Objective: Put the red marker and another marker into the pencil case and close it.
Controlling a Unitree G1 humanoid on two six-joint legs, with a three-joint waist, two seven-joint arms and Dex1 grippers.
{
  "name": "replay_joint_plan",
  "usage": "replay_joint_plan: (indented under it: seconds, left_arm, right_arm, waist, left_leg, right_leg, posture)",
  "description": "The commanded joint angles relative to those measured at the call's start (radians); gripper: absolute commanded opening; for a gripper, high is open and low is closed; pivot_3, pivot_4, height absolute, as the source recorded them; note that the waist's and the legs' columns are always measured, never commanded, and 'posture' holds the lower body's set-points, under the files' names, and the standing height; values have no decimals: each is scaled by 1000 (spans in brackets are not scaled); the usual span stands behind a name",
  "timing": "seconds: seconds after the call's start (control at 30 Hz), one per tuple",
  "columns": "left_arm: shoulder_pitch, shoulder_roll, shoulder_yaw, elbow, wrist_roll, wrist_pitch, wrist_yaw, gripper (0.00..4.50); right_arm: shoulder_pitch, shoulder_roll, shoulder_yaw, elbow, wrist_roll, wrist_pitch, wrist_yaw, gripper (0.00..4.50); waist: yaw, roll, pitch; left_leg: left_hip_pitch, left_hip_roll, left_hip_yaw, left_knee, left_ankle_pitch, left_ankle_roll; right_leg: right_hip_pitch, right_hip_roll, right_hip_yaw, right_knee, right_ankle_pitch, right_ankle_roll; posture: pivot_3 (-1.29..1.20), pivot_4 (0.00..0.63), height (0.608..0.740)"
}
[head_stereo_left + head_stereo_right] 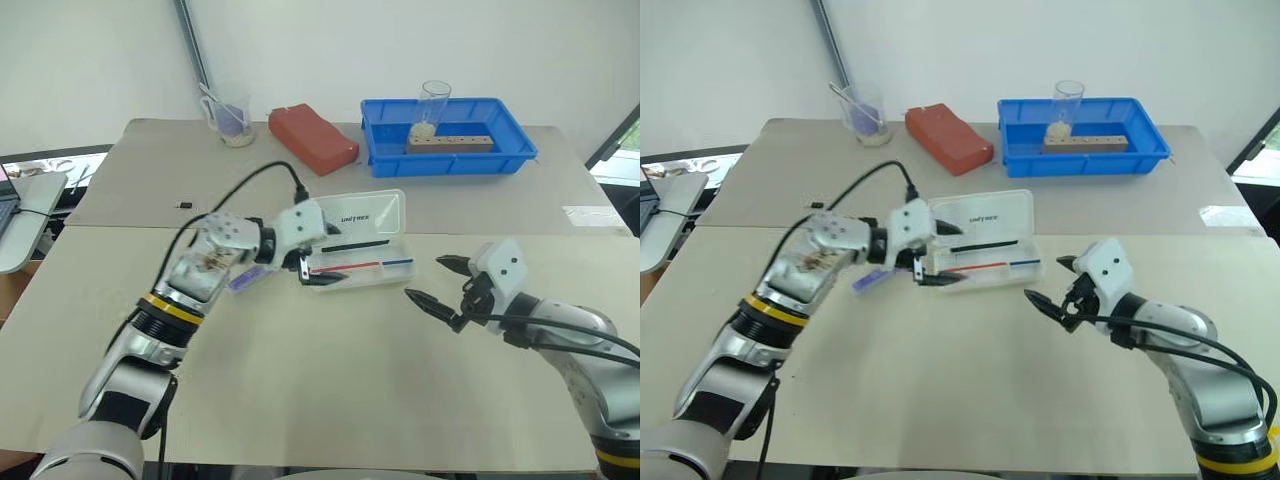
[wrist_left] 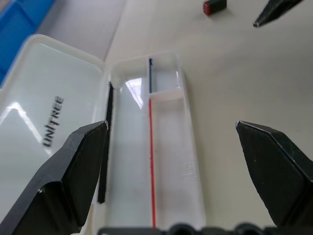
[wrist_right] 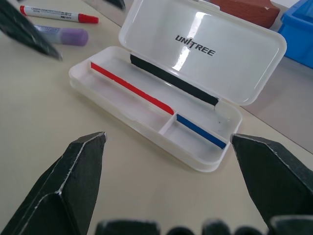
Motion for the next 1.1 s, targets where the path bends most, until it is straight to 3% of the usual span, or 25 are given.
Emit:
replay_joint_plan:
  seconds: [0.03,0.2,0.53,0.7,1.1]
  left_arm:
    - [20,-30,-35,22,54,-63,8,4469]
    - [29,-65,-66,93,113,-99,6,4469]
    - [17,-86,-55,208,172,-141,1,23]
    - [34,-75,-42,160,159,-119,-31,23]
    - [225,49,-71,-202,158,6,-103,23]
  right_arm:
    - [-4,24,-19,-101,47,55,-44,4500]
    - [1,29,-5,-152,49,90,-66,4500]
    - [-26,27,8,-128,38,87,-75,4500]
    - [-42,16,12,-113,40,82,-58,4500]
    - [58,-119,-16,-166,130,78,126,4500]
  waist:
    - [0,0,0]
    - [0,0,0]
    - [1,0,0]
    - [0,0,0]
    - [1,1,-1]
  left_leg:
    - [0,-2,-3,0,0,0]
    - [-1,-8,-18,1,0,1]
    - [-3,-11,-23,1,1,3]
    - [-3,-11,-24,1,1,4]
    - [-4,-11,-24,2,1,5]
  right_leg:
    - [0,0,0,0,0,0]
    - [0,0,-1,1,0,1]
    - [0,0,-1,2,0,1]
    - [0,0,-1,3,0,1]
    - [0,0,-1,3,0,1]
  posture:
    - [0,150,740]
    - [0,150,740]
    - [0,150,740]
    - [0,150,740]
    - [0,150,740]
